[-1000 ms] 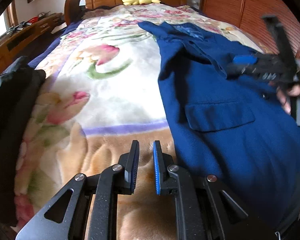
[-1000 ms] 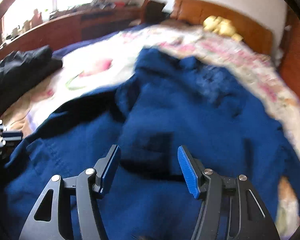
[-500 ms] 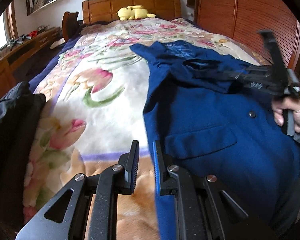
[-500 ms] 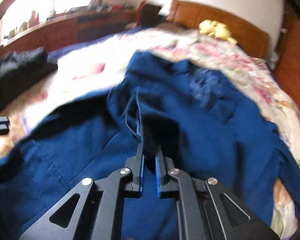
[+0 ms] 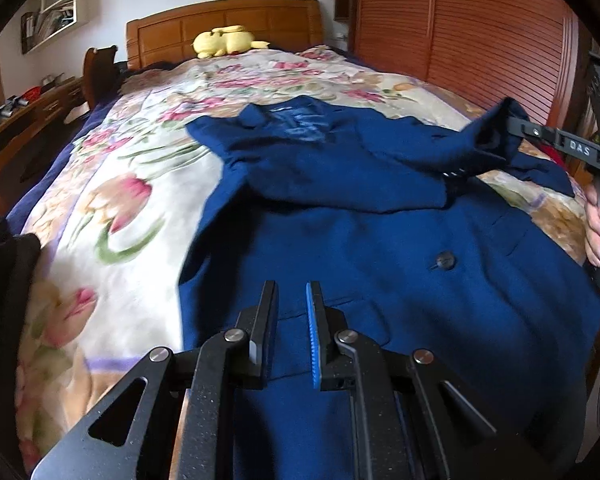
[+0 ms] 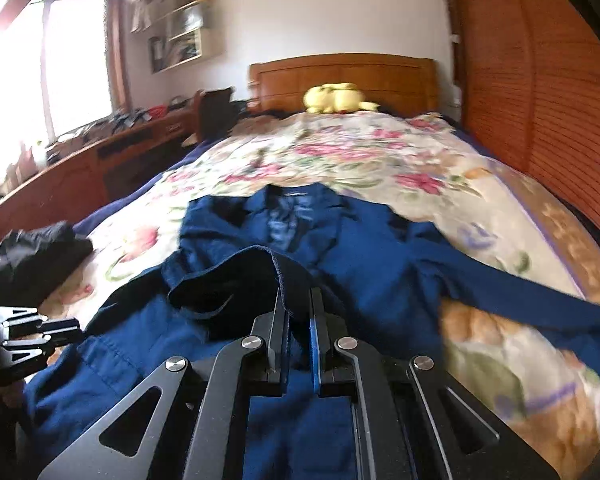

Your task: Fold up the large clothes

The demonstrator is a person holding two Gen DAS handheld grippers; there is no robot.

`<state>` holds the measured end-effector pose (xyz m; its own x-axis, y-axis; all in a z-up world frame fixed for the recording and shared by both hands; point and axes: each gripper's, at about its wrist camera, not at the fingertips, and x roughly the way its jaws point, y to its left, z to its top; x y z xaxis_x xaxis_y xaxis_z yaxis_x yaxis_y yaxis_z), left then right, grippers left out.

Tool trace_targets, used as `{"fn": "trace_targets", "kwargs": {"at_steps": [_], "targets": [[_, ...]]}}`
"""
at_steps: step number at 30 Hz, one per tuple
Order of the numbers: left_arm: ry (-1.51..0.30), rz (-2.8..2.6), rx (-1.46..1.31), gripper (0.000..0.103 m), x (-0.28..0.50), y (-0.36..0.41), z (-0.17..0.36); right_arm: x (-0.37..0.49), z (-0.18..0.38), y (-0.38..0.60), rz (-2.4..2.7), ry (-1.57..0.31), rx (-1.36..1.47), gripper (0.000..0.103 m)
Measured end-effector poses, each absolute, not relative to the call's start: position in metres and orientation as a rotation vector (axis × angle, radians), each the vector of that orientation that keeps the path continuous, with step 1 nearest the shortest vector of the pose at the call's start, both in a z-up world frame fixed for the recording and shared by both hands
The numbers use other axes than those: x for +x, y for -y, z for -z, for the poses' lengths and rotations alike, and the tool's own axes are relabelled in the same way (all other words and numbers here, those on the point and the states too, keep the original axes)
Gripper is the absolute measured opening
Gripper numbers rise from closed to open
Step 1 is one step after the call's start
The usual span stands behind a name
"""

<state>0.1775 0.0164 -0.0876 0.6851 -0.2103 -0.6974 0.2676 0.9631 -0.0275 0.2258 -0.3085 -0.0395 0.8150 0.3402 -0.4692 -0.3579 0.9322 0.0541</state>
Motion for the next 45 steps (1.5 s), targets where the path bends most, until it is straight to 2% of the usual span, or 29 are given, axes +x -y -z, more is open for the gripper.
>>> {"fn": "trace_targets", "kwargs": {"at_steps": [8,11,13,14,15,17,20,40,44,45], "targets": [[-0.774,0.279,0.083,0.013,0.188,-0.007,0.082,0.189,0.053,0.343,-0.348,-0.593,-0.004,0.008],[-0.783,0.278,0.09,0.013,0.208,-0.011,0.079,0.182,0.066,0.348,-0.351,-0.637,-0.027,0.012],[-0.796,0.276,0.096,0.014,0.224,-0.012,0.078,0.178,0.073,0.349,-0.327,-0.645,-0.059,0.017],[-0.797,0.277,0.102,0.015,0.232,-0.012,0.078,0.176,0.075,0.352,-0.316,-0.644,-0.074,0.024],[-0.798,0.276,0.11,0.015,0.241,-0.012,0.077,0.175,0.076,0.357,-0.304,-0.638,-0.085,0.036],[-0.811,0.292,0.115,0.016,0.258,-0.01,0.079,0.173,0.074,0.36,-0.282,-0.631,-0.095,0.049],[-0.837,0.278,0.121,0.017,0.287,-0.008,0.086,0.169,0.075,0.365,-0.274,-0.626,-0.091,0.056],[-1.03,0.183,0.063,0.02,0.381,-0.006,0.127,0.161,0.086,0.364,-0.301,-0.591,-0.122,0.059],[-1.002,0.191,0.102,0.02,0.377,-0.003,0.128,0.161,0.084,0.365,-0.307,-0.591,-0.127,0.059],[-0.995,0.203,0.12,0.017,0.377,-0.002,0.128,0.161,0.083,0.364,-0.312,-0.591,-0.131,0.059]]}}
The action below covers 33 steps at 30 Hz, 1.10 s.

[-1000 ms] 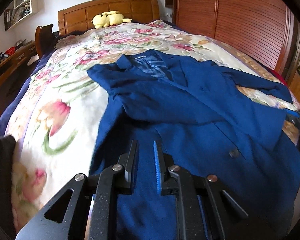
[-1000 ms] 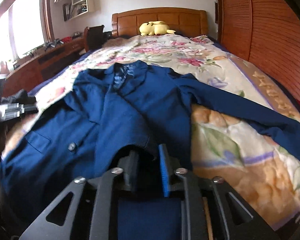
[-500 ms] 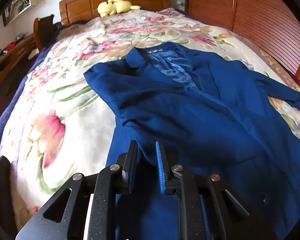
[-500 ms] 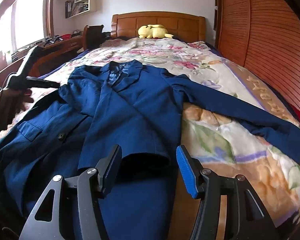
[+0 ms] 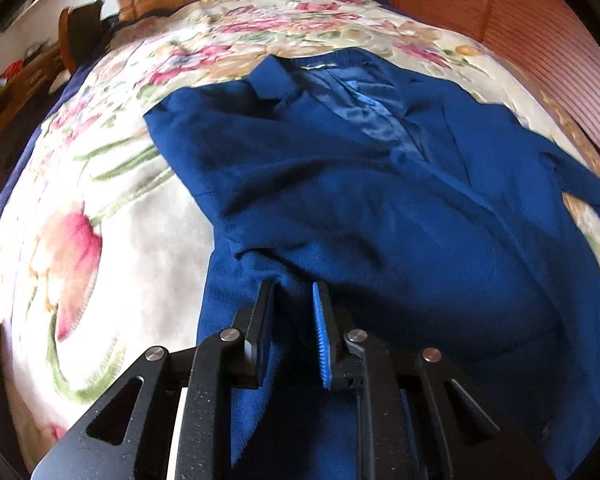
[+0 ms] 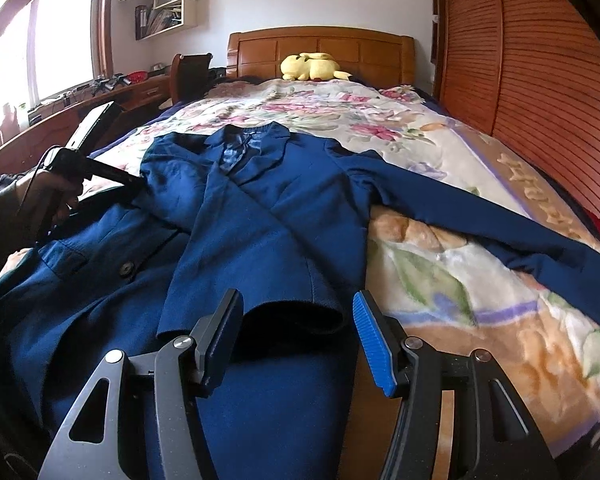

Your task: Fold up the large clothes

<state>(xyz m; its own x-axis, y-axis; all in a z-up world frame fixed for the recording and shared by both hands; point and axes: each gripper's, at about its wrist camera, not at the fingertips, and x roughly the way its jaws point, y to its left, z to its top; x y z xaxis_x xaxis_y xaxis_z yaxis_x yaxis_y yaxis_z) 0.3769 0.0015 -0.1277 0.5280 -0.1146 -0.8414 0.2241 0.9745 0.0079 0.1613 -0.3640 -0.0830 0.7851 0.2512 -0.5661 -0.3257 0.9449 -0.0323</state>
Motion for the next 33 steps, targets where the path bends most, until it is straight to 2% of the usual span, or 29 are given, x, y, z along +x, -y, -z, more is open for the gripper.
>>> {"fn": "trace_targets", "kwargs": {"at_steps": [4,7,12,21,32,33], "targets": [[-0.984,0.244,0.147,0.008,0.375,-0.008,0.126,0.162,0.076,0.361,-0.331,-0.578,-0.134,0.059],[-0.951,0.234,0.159,0.007,0.371,-0.019,0.116,0.164,0.074,0.353,-0.377,-0.582,-0.139,0.059],[-0.906,0.177,0.103,0.007,0.374,-0.062,0.097,0.173,0.077,0.331,-0.455,-0.619,-0.163,0.06],[-0.914,0.204,0.011,0.007,0.376,-0.096,0.109,0.201,0.082,0.286,-0.598,-0.67,-0.249,0.06],[-0.803,0.283,0.029,0.014,0.286,-0.087,0.078,0.226,0.11,0.258,-0.638,-0.809,-0.366,0.059],[-0.797,0.29,0.025,0.015,0.278,-0.086,0.076,0.228,0.111,0.257,-0.636,-0.806,-0.368,0.056]]}}
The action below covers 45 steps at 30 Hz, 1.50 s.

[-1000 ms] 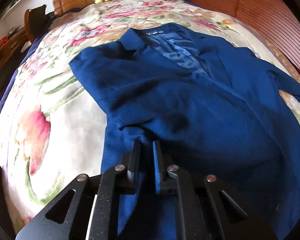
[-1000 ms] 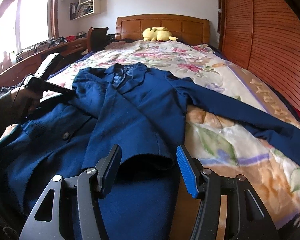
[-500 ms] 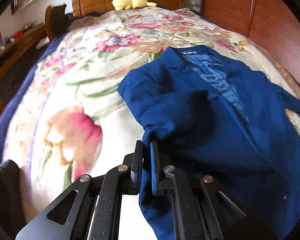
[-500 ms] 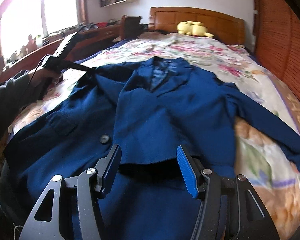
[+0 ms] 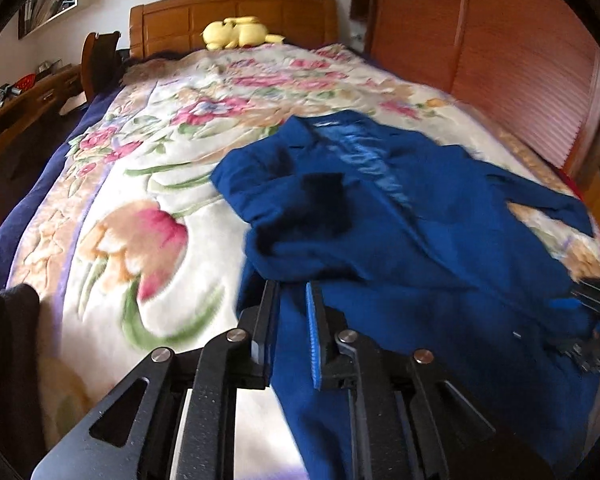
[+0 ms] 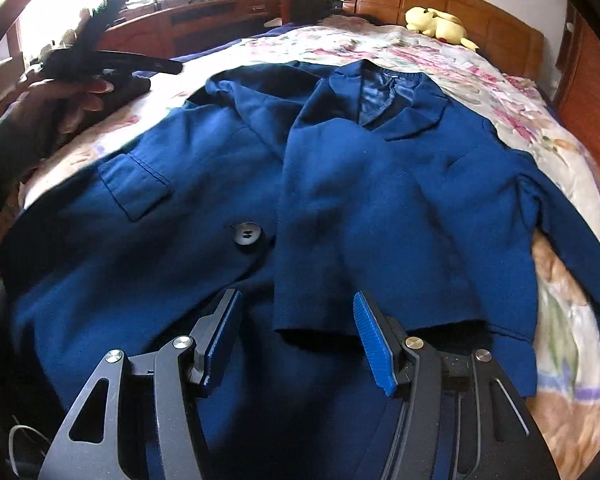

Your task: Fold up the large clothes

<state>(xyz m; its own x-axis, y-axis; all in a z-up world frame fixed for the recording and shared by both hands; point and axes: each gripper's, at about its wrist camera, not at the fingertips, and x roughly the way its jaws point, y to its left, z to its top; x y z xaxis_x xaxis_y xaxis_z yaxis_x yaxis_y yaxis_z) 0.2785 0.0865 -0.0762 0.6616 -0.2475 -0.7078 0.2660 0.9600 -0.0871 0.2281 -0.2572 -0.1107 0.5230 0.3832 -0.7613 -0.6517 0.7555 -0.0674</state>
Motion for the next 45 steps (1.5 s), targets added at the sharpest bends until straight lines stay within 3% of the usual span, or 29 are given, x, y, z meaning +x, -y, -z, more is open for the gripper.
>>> {"fn": "trace_targets", "kwargs": {"at_steps": [1,3,5,11,16,23,25,27,31,33,36,45], "targets": [[-0.787,0.296,0.021,0.016,0.268,-0.084,0.074,0.231,0.11,0.257,-0.629,-0.807,-0.365,0.052],[-0.773,0.311,0.012,0.016,0.251,-0.079,0.072,0.236,0.108,0.261,-0.596,-0.805,-0.372,0.019],[-0.76,0.318,0.003,0.017,0.236,-0.074,0.07,0.24,0.103,0.266,-0.599,-0.796,-0.36,0.008],[-0.752,0.353,-0.012,0.018,0.205,-0.056,0.072,0.25,0.055,0.308,-0.561,-0.7,-0.133,0.003],[-0.755,0.389,-0.004,0.018,0.188,-0.037,0.076,0.283,0.034,0.356,-0.417,-0.682,0.0,0.004],[-0.745,0.406,0.033,0.018,0.179,-0.02,0.071,0.34,0.053,0.362,-0.207,-0.738,-0.139,0.006],[-0.741,0.411,0.04,0.018,0.177,-0.013,0.069,0.347,0.054,0.357,-0.175,-0.707,-0.167,0.013],[-0.737,0.417,0.047,0.018,0.174,-0.008,0.069,0.346,0.055,0.357,-0.159,-0.692,-0.157,0.025],[-0.731,0.421,0.058,0.019,0.174,0.005,0.069,0.322,0.066,0.358,-0.235,-0.678,-0.089,0.032],[-0.729,0.426,0.061,0.019,0.172,0.01,0.07,0.311,0.076,0.365,-0.27,-0.679,-0.08,0.043],[-0.729,0.445,0.057,0.019,0.169,0.019,0.071,0.294,0.091,0.382,-0.255,-0.688,-0.089,0.052],[-0.742,0.489,0.073,0.019,0.162,0.048,0.081,0.258,0.096,0.494,-0.071,-0.7,-0.006,0.055]]}}
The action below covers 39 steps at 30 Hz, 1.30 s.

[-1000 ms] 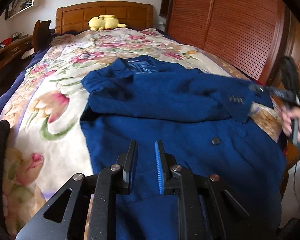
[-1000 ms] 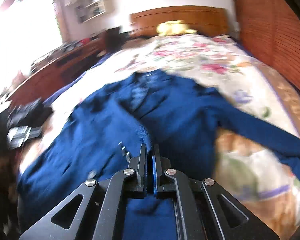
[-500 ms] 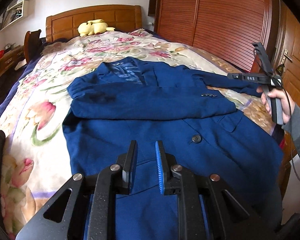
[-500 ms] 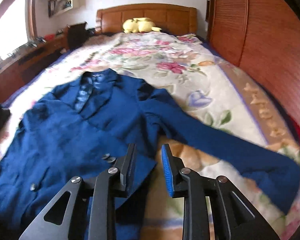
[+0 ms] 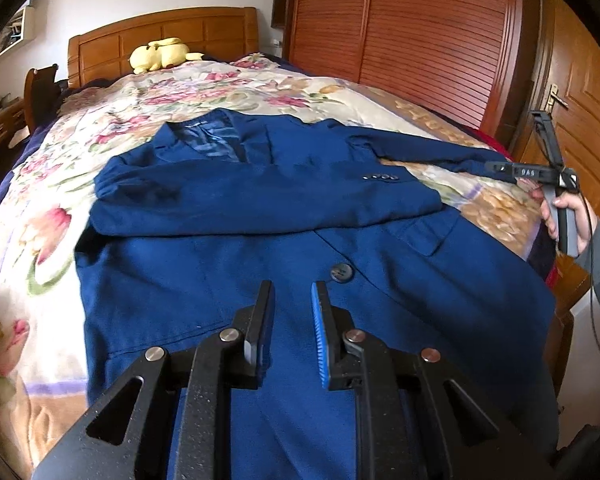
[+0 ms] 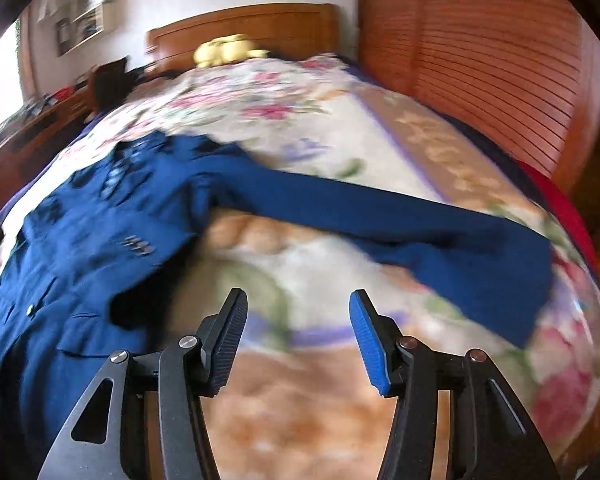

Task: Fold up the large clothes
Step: 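Grasp the other navy sleeve cuff with the right gripper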

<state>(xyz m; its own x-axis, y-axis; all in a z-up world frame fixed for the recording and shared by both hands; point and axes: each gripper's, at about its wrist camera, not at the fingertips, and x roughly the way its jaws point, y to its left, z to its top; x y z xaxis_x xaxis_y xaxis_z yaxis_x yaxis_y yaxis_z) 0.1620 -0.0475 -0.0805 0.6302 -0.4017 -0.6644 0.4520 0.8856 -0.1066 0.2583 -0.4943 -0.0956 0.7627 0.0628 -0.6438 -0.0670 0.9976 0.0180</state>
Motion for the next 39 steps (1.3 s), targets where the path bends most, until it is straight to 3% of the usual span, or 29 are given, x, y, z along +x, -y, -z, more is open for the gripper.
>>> {"fn": "trace_targets", "kwargs": {"at_steps": [9,34,35,37,38,39], "targets": [[-0.756,0.503,0.086,0.019,0.16,0.065,0.085,0.266,0.094,0.587,0.097,-0.717,0.072,0.055],[-0.746,0.442,0.087,0.019,0.16,0.079,0.083,0.312,0.12,0.597,0.278,-0.84,-0.025,0.055],[-0.745,0.439,0.087,0.019,0.159,0.079,0.083,0.312,0.12,0.596,0.276,-0.843,-0.039,0.054],[-0.747,0.433,0.085,0.019,0.159,0.077,0.083,0.313,0.12,0.594,0.254,-0.846,-0.058,0.037],[-0.748,0.428,0.087,0.019,0.159,0.076,0.083,0.313,0.119,0.593,0.228,-0.847,-0.063,0.022],[-0.749,0.424,0.089,0.019,0.158,0.075,0.083,0.313,0.118,0.589,0.204,-0.851,-0.077,0.017]]}}
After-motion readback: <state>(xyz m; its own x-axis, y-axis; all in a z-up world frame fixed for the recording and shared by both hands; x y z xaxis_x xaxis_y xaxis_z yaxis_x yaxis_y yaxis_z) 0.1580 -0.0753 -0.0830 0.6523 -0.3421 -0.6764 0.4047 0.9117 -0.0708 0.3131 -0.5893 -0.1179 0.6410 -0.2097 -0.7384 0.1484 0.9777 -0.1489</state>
